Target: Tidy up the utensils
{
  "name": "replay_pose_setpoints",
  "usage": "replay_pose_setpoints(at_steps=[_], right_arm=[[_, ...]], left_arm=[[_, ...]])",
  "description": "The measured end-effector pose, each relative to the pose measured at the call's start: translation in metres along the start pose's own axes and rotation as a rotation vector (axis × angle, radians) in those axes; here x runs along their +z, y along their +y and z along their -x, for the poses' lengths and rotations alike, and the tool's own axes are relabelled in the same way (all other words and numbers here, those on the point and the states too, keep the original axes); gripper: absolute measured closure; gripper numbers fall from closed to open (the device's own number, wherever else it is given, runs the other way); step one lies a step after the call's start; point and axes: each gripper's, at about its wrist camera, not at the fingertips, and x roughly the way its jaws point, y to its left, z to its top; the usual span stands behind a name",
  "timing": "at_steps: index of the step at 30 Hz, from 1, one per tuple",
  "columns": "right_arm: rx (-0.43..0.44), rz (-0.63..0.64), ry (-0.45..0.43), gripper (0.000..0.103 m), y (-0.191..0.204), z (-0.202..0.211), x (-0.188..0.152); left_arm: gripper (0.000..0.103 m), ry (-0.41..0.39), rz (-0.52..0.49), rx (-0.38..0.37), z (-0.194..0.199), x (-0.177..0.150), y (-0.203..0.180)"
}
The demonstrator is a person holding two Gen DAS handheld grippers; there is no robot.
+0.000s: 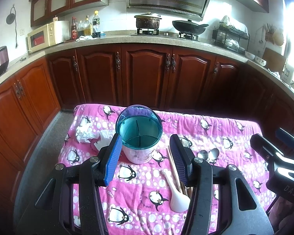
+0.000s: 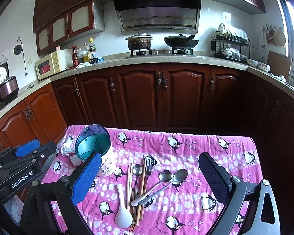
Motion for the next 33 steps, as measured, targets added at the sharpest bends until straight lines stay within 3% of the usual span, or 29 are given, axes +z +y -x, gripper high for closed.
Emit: replay_pose_setpoints(at_steps=[33], right_arm=[[-0.015,-0.001,0.002,0.004,-0.0028,-0.0004,0.0019]], left_arm=[[0.053,0.012,0.004,-0.023,-0.0016,-0.0008,-0.0034]])
